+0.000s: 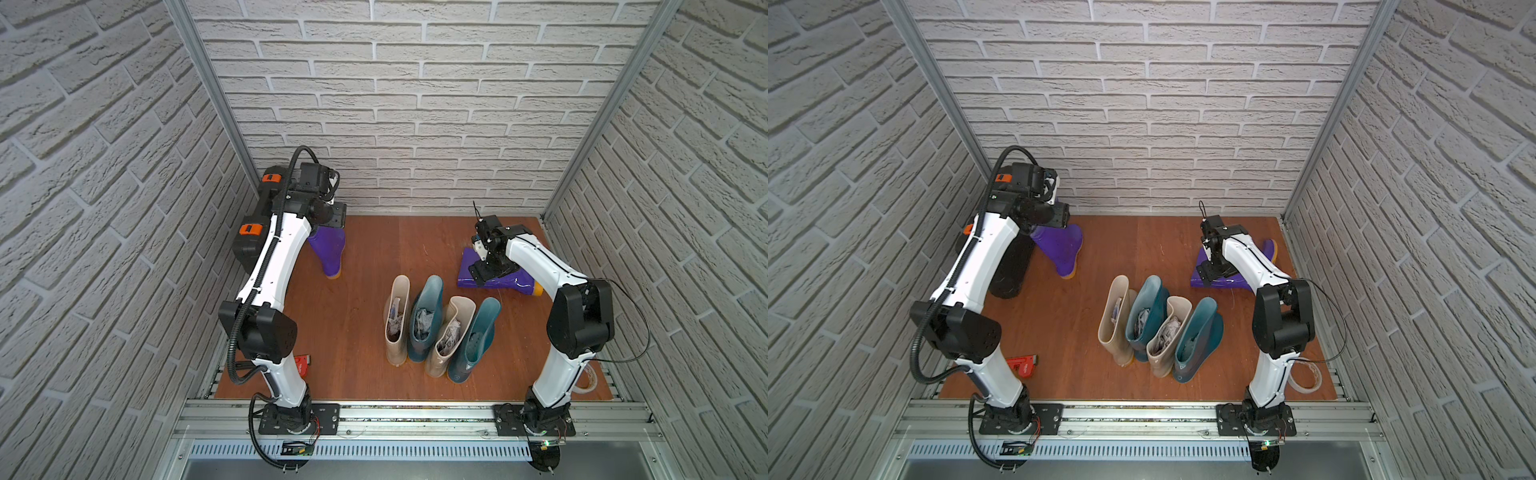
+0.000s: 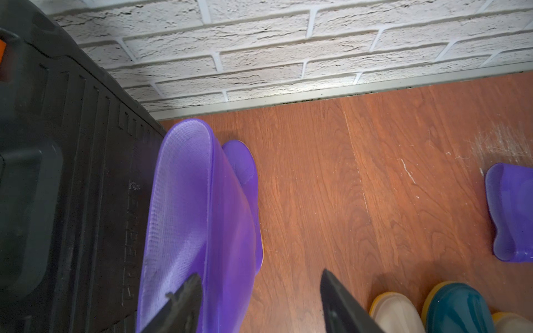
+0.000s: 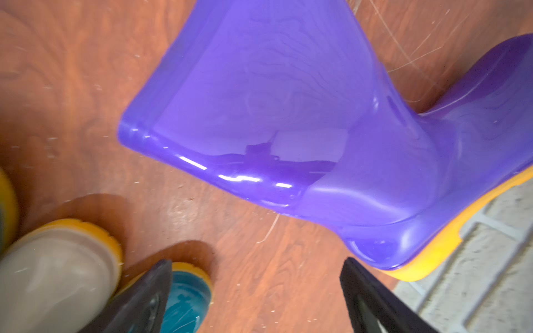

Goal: Match and arrange rain boots in pairs
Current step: Pick up the rain boot at the center of the board.

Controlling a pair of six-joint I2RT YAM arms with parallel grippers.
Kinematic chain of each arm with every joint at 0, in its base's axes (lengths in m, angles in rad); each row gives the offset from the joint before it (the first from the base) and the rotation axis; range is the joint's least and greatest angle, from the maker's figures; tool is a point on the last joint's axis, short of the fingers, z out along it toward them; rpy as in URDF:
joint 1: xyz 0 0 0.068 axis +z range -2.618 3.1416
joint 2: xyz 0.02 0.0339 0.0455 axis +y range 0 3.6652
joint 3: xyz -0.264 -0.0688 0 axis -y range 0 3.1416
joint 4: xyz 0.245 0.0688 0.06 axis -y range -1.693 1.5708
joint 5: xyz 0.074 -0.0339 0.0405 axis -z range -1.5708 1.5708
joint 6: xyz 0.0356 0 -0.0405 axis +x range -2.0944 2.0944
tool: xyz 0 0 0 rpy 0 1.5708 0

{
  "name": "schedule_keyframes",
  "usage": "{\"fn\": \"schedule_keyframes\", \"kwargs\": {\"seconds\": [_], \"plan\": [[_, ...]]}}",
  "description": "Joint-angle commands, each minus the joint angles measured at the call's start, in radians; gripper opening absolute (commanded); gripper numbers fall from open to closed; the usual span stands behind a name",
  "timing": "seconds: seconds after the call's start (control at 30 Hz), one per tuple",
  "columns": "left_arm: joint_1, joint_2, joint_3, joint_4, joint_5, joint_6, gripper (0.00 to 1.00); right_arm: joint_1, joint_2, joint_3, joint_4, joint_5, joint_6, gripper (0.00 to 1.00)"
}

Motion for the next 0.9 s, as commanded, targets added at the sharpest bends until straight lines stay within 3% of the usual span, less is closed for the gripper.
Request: {"fn": "schedule_keyframes", "kwargs": {"seconds": [0.0, 0.63, 0.87], "plan": [[-0.006, -0.036, -0.020, 0.031, 0.010, -0.012, 0.66, 0.016, 0.039, 0.030, -0.044, 0.073, -0.070, 0.94], [-0.017, -0.071, -0.061, 0.028, -0.001, -0.018, 0.65, 0.038, 0.227, 0.154, 0.008, -0.113, -0.270, 0.91], [-0.018, -0.074, -0.063, 0.032, -0.009, -0.012, 0.64, 0.040, 0.305, 0.213, 0.000, -0.074, -0.324, 0.87]]}}
